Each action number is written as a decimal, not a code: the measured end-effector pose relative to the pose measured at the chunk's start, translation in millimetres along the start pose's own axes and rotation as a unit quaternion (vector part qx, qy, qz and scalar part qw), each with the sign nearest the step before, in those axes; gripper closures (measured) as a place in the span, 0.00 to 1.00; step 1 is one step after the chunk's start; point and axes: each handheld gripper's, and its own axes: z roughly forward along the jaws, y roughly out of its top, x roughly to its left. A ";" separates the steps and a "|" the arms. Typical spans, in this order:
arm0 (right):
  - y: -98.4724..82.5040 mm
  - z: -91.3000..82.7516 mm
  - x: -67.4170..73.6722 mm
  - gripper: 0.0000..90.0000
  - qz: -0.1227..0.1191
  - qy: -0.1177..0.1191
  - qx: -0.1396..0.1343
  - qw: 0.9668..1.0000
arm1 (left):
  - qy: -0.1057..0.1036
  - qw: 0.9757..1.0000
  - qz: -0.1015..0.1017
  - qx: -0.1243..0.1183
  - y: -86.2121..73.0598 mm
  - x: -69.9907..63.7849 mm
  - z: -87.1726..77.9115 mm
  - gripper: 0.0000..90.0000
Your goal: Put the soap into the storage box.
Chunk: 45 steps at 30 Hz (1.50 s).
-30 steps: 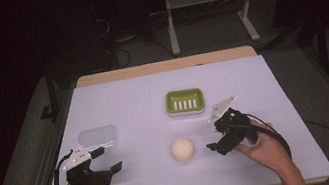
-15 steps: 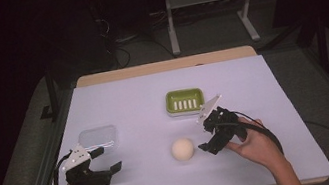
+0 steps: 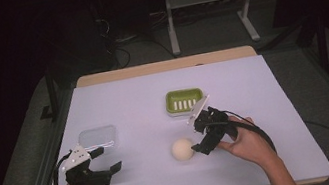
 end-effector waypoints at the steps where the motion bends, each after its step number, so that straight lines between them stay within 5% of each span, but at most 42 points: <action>1: 2.6 1.0 0.9 0.17 0.001 0.003 0.002 1.000 | 0.000 1.000 0.000 0.000 0.0 0.0 0.0 0.14; 45: 31.3 55.7 9.9 0.16 -0.023 0.041 0.081 0.996 | -0.003 1.000 -0.006 -0.002 -0.2 -0.6 0.5 0.14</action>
